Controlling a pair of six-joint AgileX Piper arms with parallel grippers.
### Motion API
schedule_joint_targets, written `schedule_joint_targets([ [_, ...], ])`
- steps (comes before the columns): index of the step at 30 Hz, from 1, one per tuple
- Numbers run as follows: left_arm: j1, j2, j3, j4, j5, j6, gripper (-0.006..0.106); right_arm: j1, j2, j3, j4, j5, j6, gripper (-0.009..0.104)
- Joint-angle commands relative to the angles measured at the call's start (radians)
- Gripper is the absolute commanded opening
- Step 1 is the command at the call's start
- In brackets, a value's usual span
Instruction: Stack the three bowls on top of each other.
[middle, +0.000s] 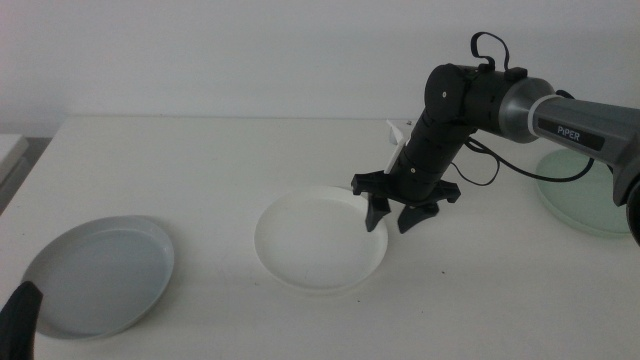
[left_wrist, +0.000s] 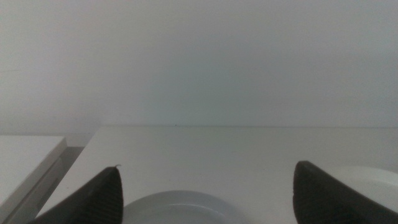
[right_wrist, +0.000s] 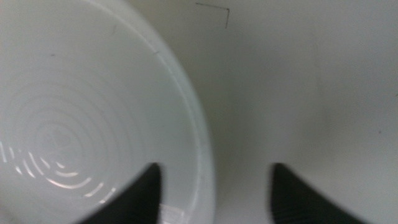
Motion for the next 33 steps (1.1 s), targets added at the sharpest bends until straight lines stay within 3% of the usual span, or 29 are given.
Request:
schedule_joint_targets([
  [1,0.002,-0.003,0.0,0.001,-0.01,-0.003,0.094,0.0,-0.004,-0.007,-0.011,0.007,-0.009,0.053],
  [3,0.002,-0.003,0.0,0.001,-0.01,-0.003,0.094,-0.004,-0.014,-0.019,-0.013,0.024,-0.029,0.065],
  [7,0.002,-0.003,0.0,0.001,-0.01,-0.003,0.094,-0.044,-0.053,-0.098,-0.041,0.117,-0.071,0.079],
  [13,0.002,-0.003,0.0,0.001,-0.01,-0.003,0.094,-0.216,-0.161,-0.227,-0.089,0.147,-0.13,0.079],
  [19,0.002,-0.003,0.0,0.001,-0.01,-0.003,0.094,-0.483,-0.228,-0.237,-0.161,0.147,-0.141,0.079],
  [27,0.002,-0.003,0.0,0.001,-0.01,-0.003,0.094,-0.783,-0.18,-0.099,-0.155,0.132,-0.176,0.079],
  [33,0.002,-0.003,0.0,0.001,-0.01,-0.003,0.094,-0.863,-0.075,-0.082,-0.095,0.097,-0.168,0.076],
])
